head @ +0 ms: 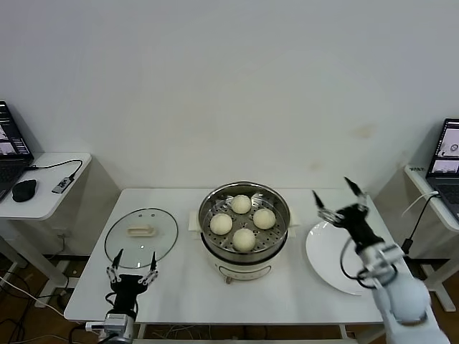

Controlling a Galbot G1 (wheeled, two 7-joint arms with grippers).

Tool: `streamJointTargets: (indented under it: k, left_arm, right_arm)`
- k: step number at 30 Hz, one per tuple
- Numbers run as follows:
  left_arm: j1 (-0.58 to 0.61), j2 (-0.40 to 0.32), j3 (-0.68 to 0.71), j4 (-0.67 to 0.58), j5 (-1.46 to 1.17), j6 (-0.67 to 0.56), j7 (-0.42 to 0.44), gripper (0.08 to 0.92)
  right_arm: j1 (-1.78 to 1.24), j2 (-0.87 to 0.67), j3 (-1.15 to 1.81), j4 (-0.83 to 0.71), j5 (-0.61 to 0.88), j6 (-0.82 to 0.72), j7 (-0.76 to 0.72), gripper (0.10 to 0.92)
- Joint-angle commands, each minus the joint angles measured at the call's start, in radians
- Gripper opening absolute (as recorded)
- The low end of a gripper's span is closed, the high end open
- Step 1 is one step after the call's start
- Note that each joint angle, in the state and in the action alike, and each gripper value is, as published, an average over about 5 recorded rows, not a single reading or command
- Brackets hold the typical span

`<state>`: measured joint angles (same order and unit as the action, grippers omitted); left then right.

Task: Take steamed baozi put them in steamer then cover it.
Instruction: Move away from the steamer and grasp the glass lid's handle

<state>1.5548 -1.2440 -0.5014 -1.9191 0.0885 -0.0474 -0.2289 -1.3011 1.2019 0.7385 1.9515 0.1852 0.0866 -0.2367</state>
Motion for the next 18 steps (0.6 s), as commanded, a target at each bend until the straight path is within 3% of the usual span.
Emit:
streamJointTargets:
  k: [1,7,18]
  left_arm:
    - [-0.081,0.136,-0.017,0.136,0.528,0.002,0.015,0.823]
    - [-0.215,0.197,0.019,0.320,0.798,-0.040,0.013,0.823]
    - [-0.466,0.206,0.063,0.656,0.984,-0.074,-0.015,0.823]
  right_arm:
    - [-0.334,0.253,0.371,0.099,-0.083,0.038,0.065,0.823]
    - [-0.358,0.286,0.440,0.088,-0.071,0.034,0.106,0.823]
    - [-0.376,0.349,0.475,0.056,-0.104,0.054,0.115,0.823]
